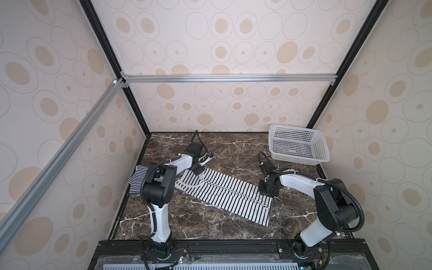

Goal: Fold and stack tank tops
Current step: Rotate the tank top at the center of the table.

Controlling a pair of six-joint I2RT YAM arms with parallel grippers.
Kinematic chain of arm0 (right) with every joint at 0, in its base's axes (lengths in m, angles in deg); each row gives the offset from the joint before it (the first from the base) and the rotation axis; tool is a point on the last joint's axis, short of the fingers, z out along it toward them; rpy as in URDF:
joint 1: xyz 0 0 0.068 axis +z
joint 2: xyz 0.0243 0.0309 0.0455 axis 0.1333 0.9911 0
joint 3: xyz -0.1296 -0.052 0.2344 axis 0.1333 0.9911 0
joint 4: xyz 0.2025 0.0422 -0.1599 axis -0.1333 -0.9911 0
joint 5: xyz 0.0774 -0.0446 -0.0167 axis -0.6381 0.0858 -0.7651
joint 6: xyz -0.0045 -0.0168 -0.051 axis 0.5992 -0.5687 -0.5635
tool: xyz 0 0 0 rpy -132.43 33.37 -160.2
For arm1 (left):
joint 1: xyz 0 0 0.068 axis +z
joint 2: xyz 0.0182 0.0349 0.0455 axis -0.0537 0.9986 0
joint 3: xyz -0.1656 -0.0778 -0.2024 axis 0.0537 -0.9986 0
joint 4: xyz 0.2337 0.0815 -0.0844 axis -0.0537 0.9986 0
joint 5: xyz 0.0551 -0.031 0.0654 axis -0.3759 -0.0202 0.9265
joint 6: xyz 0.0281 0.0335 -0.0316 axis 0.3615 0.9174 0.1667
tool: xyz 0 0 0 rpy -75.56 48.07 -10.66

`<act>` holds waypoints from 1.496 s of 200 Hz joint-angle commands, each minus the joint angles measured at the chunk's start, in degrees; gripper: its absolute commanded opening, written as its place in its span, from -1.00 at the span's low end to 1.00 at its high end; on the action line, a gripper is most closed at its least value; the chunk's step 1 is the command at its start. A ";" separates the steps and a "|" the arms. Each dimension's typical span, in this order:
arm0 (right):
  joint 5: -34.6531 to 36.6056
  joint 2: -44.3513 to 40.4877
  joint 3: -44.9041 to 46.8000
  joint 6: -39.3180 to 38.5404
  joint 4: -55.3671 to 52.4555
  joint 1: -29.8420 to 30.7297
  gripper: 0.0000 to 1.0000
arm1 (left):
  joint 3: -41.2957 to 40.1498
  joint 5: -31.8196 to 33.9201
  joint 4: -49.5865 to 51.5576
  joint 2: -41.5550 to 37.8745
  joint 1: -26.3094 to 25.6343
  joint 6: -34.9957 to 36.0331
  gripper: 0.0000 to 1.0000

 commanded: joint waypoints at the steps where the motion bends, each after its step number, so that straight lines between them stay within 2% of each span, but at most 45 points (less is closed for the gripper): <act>1: 0.57 -1.73 1.56 1.32 -1.84 1.74 -0.38 | 11.03 0.19 8.30 9.47 -1.66 1.83 -0.33; 27: -4.92 -1.56 3.66 2.03 1.20 3.12 -0.38 | 25.67 1.75 12.88 18.60 -4.23 1.90 -0.34; 65: -1.36 -1.72 1.85 3.95 -3.03 10.63 -0.38 | 45.68 1.75 18.27 27.78 -5.33 -2.02 -0.34; 82: -1.59 -2.88 1.78 5.70 -3.59 13.61 -0.37 | 48.24 0.43 19.02 26.69 -5.26 -3.92 -0.32; 106: -0.91 -4.81 0.18 6.68 -5.86 16.47 -0.37 | 41.17 -2.40 15.75 17.74 -5.25 -5.66 -0.25; 140: 1.95 -7.99 -2.43 5.57 -6.25 16.71 -0.34 | 20.42 -3.01 6.59 0.78 -5.23 -6.13 -0.15; 161: 3.46 -5.00 -5.32 3.83 -6.71 16.51 -0.34 | 9.77 -2.75 3.92 -6.07 -5.15 -6.19 -0.15; 184: 3.22 0.23 -9.06 2.26 -6.63 16.46 -0.34 | 0.45 -1.71 1.51 -10.20 -5.16 -6.26 -0.15; 228: 2.19 7.45 -13.73 1.05 -4.29 15.40 -0.35 | -10.18 -0.62 -4.62 -12.89 -5.09 -7.86 -0.16; 299: 1.42 10.92 -12.45 2.44 -3.00 14.56 -0.35 | -12.52 1.61 -9.02 -6.16 -5.07 -7.41 -0.17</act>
